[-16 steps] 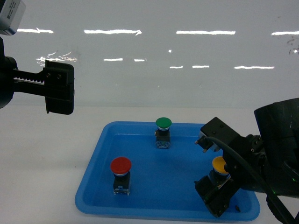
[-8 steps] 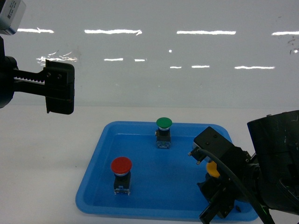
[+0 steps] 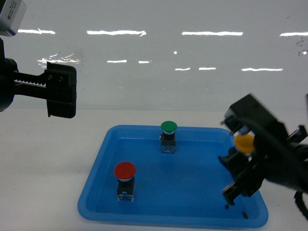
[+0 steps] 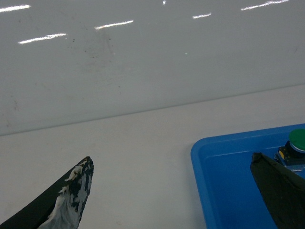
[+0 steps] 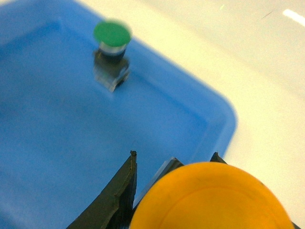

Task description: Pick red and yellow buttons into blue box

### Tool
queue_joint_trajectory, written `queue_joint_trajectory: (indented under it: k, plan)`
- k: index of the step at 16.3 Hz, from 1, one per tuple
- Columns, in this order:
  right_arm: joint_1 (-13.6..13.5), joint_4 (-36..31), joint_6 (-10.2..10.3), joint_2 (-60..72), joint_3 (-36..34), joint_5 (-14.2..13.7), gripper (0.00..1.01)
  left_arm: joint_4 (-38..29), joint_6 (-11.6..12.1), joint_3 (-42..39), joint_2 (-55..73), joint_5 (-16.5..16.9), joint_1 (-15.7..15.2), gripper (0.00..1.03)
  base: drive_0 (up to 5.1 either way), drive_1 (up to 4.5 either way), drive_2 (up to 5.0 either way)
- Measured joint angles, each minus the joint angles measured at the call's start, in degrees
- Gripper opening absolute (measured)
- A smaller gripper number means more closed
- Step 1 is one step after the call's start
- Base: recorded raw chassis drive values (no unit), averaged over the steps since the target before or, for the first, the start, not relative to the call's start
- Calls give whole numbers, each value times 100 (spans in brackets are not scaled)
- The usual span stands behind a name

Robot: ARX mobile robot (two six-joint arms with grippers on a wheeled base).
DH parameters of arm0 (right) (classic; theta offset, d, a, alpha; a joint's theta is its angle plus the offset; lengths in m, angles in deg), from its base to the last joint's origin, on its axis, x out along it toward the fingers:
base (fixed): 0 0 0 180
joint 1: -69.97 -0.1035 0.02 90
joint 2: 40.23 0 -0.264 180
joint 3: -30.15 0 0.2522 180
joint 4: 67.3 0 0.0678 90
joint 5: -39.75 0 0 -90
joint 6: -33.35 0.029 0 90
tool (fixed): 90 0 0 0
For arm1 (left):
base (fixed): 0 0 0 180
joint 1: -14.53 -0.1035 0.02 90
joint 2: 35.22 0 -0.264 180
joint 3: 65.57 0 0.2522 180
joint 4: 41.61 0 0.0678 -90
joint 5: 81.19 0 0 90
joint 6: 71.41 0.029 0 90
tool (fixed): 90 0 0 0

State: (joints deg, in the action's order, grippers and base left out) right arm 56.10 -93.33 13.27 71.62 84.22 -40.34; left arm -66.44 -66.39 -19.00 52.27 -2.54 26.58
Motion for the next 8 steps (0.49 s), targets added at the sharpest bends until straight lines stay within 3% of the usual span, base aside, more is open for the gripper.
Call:
queue_joint_trajectory:
  k: [3,5,8]
  plan:
    - [286,-756,444,-1123,-590,2,40,-2,0,0,0,0,0,98,0,0,0]
    - [459,-1115,778,-2022,-1182,-251,40,0,0,0,0,0,0,98,0,0,0]
    - [671,-824,1292,-3786,-2247,-824,40,-2,0,0,0,0,0,98,0,0,0]
